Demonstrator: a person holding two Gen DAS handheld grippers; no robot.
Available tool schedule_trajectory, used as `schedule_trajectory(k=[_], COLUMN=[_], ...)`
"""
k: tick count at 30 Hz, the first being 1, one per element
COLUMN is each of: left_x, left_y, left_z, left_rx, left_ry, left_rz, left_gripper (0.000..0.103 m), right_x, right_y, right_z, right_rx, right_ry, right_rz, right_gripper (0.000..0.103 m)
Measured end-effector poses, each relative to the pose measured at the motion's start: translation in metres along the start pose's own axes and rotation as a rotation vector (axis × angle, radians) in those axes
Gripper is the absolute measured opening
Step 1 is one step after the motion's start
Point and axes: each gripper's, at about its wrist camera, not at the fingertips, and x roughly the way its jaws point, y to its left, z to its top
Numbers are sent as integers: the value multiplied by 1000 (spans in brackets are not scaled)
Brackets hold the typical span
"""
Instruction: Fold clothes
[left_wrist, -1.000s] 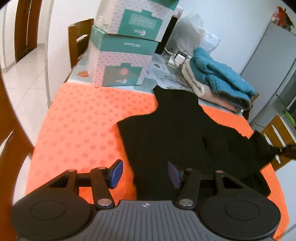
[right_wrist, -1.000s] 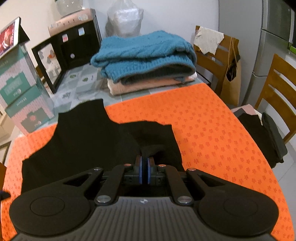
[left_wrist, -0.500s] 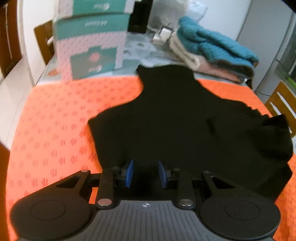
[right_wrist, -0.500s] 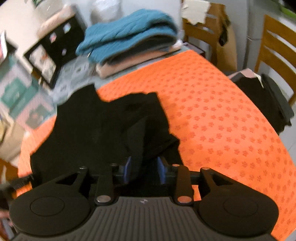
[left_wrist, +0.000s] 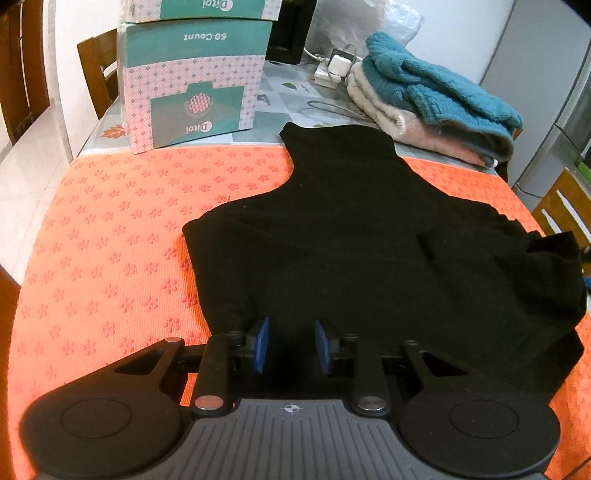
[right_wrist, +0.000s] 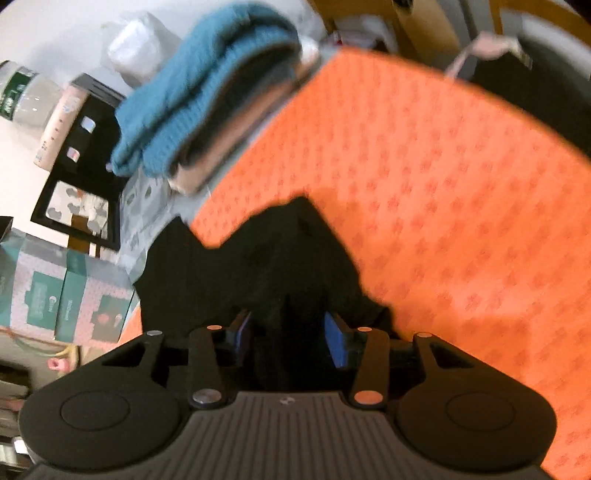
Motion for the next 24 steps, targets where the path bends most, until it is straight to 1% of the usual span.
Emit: schedule_trajectory(k=[1, 2, 4, 5, 7, 10, 11, 12, 15, 18, 21, 24], left_x=[0, 0, 0, 0, 0, 0, 0, 0, -1, -1, -1, -6], left_y=[1, 2, 4, 5, 6, 9, 10, 11, 14, 15, 19, 24], left_z=[0, 0, 0, 0, 0, 0, 0, 0, 1, 1, 3, 6], left_rx=[-8, -15, -31, -38, -54, -77, -85, -92, -113, -123, -151, -214], left_ry=[0, 0, -1, -1, -1, -1, -2, -2, -2, 1, 9, 11], left_rz=[-3, -6, -12, -16, -22, -31, -34, -37, -46, -51, -63, -80], left_gripper=[31, 31, 31, 31, 31, 31, 31, 31, 31, 31, 31, 32], right_x=[4, 7, 15, 11, -11, -44, -49, -49, -42, -33, -33, -40], right_y=[-1, -1, -3, -1, 6, 14, 14, 12, 5, 5, 23, 53], right_z=[0, 0, 0, 2, 6, 14, 15, 13, 4, -9, -21, -31], right_rx=[13, 26, 52, 56, 48, 34, 26, 21, 9, -38, -150, -317], right_ry=[11, 22, 44, 21, -77, -222, -246, -252, -236, -216, -233, -264], right_rz=[9, 17, 35, 52, 95, 123, 107, 82, -7, -88, -136, -154], right_gripper=[15, 7, 5, 5, 4, 4, 4, 4, 4, 4, 4, 4])
